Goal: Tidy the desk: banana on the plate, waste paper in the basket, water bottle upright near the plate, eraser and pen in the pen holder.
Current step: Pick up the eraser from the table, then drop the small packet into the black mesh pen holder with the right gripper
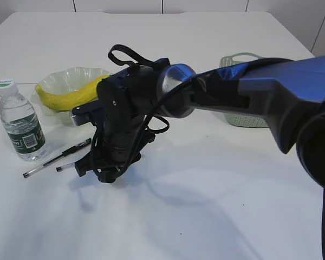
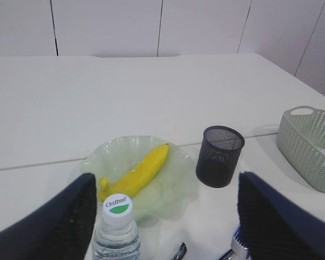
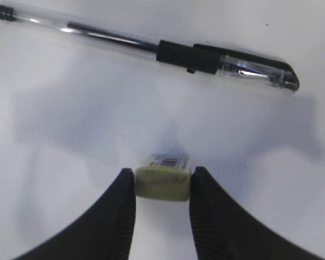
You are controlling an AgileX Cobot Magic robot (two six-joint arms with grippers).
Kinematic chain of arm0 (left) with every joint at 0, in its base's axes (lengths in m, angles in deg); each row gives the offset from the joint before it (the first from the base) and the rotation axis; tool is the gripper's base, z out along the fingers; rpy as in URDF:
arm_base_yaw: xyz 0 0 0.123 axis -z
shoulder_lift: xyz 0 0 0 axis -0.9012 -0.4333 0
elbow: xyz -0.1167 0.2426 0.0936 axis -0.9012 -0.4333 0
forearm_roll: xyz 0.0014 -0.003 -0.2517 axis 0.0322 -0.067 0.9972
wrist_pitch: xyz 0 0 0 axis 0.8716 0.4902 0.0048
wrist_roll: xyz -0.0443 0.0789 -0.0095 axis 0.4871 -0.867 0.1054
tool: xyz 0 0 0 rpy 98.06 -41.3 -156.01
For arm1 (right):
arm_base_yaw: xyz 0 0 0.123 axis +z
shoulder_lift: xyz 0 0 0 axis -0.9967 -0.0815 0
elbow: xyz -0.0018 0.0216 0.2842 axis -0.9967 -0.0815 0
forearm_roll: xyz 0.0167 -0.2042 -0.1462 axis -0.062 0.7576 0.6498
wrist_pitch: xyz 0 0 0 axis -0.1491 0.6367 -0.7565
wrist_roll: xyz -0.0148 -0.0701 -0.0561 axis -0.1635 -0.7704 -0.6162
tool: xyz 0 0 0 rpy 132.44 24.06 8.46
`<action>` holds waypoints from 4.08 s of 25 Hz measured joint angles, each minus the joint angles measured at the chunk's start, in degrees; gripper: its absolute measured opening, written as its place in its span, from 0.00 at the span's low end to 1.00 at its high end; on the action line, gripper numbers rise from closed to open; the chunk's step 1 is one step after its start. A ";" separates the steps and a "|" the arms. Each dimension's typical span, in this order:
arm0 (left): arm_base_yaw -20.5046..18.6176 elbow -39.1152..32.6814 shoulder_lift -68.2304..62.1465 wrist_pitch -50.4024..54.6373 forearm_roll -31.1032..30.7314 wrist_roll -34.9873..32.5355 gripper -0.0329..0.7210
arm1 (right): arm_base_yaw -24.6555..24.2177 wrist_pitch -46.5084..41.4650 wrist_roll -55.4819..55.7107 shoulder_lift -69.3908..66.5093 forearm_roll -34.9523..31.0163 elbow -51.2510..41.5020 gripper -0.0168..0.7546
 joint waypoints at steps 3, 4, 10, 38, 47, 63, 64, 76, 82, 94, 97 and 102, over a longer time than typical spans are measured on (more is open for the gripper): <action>0.00 0.00 0.00 0.00 0.00 0.00 0.81 | 0.00 0.00 0.00 0.00 0.00 0.00 0.33; 0.00 0.00 0.00 0.00 0.00 0.00 0.81 | 0.00 0.00 0.00 0.00 0.00 0.00 0.32; 0.00 0.00 0.00 -0.01 0.00 0.00 0.81 | 0.00 0.00 0.00 0.00 0.00 0.00 0.29; 0.00 0.00 0.00 -0.11 0.00 0.00 0.82 | 0.08 -4.24 0.00 4.69 7.49 0.02 0.29; 0.00 0.00 0.00 -0.11 0.00 0.00 0.81 | -2.15 -4.48 0.00 8.26 10.74 0.02 0.29; 0.00 0.00 0.00 -0.11 0.00 0.00 0.81 | -14.08 -1.91 0.00 11.71 11.43 0.02 0.29; 0.00 0.00 0.00 -0.11 0.00 0.00 0.81 | -14.68 -1.22 0.00 11.71 11.43 0.02 0.29; 0.00 0.00 0.00 -0.11 0.00 -0.10 0.83 | -17.12 15.66 -0.13 11.71 11.59 0.02 0.27; 0.00 0.00 0.00 -0.11 0.00 -0.10 0.82 | -17.12 21.70 -0.26 11.71 11.59 0.02 0.27; 0.00 0.00 0.00 -0.11 0.00 -0.10 0.82 | -17.12 29.65 -0.35 8.06 11.59 0.02 0.27; 0.00 0.00 0.00 -0.11 0.00 -0.10 0.81 | -17.12 31.11 -0.38 7.23 11.59 0.02 0.27; 0.00 0.00 0.00 -0.11 0.00 -0.10 0.81 | -17.12 32.96 -0.47 6.80 11.59 0.02 0.26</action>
